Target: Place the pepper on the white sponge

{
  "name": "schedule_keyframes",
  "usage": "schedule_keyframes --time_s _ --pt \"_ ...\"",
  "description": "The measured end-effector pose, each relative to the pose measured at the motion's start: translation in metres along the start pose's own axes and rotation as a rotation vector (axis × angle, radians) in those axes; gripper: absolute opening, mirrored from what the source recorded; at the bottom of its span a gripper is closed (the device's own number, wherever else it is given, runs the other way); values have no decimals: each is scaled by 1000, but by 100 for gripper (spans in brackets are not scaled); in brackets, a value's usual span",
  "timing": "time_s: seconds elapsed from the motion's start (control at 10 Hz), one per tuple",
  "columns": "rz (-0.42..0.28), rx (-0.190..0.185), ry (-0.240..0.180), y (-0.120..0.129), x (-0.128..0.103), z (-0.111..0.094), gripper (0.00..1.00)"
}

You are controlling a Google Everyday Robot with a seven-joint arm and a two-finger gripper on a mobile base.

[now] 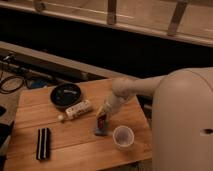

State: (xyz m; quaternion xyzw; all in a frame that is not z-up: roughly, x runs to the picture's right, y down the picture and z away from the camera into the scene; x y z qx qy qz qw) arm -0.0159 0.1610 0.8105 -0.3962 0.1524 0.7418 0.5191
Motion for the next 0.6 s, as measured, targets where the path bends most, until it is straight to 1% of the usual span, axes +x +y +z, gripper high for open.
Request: schedule_keyframes --time_s 0.1,0.2,0.6 --pt "-9 -2 -3 5 0 -2 50" --pt "-19 -2 -2 11 1 -3 49" --pt "-25 3 3 13 2 -4 49"
